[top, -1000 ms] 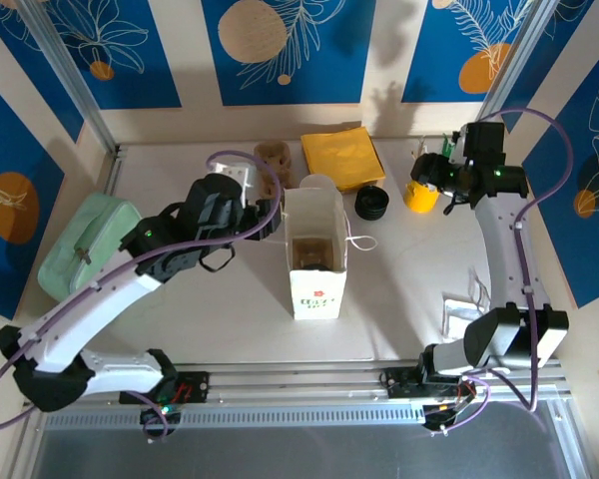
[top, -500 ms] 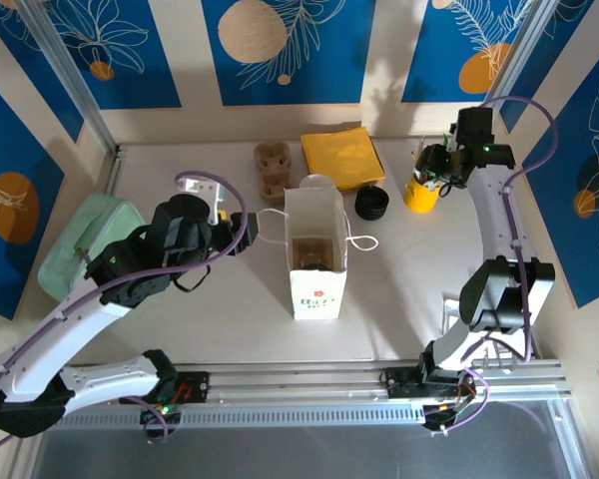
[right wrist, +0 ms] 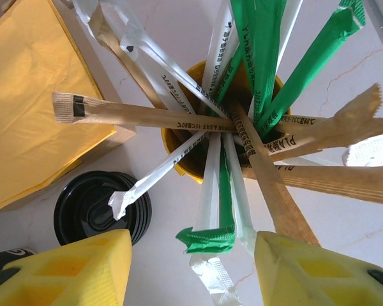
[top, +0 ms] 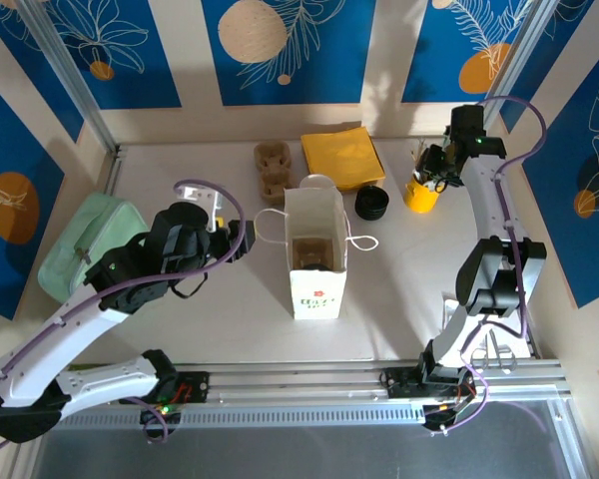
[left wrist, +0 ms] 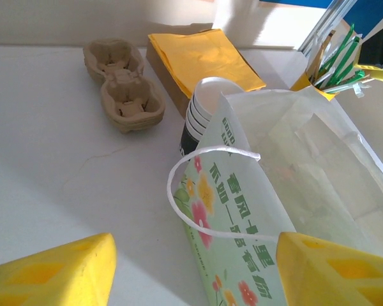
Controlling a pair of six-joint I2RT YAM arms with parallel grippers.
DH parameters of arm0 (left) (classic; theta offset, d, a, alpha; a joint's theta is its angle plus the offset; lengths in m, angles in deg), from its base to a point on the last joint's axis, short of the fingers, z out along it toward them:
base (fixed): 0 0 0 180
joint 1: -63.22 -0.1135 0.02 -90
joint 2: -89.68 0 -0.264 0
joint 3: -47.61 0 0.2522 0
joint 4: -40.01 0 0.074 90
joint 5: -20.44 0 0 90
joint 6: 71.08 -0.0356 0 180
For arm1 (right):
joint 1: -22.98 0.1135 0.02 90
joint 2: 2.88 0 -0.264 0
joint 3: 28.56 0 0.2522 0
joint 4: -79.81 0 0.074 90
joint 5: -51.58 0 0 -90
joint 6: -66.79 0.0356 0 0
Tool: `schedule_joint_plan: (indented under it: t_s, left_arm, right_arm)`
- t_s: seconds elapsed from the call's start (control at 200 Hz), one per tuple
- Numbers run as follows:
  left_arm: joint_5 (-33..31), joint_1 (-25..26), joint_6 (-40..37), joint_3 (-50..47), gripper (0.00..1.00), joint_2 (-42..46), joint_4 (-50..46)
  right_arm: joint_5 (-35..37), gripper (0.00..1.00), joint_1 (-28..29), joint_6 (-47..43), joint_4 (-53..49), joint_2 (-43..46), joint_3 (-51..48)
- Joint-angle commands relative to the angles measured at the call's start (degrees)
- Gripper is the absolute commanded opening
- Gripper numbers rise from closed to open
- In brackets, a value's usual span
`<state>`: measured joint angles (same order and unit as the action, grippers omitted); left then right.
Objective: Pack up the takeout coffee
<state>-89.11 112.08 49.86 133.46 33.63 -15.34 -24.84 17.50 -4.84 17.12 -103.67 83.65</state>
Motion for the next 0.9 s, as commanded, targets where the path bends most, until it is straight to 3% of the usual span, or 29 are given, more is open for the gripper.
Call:
schedule_joint_plan:
  t_s: [0.0, 0.475, 0.895]
  left_arm:
    - [-0.4, -0.5, -1.3, -0.8, 0.68, 1.0, 0.7]
    - [0.0, -0.5, -1.3, -1.4, 0.68, 0.6, 1.3]
    - [-0.4, -0.5, -1.1, -2.1, 0.68, 1.3, 1.6]
  right_arm:
    - [0.6, 0.54, 0.5, -0.8, -1.1, -1.2, 2.4]
    - [2.9, 0.48, 0.6, -1.2, -2.5, -4.1, 3.6]
    - [4.5, 0.35, 0.7, -1.3, -2.7, -6.3, 5.1]
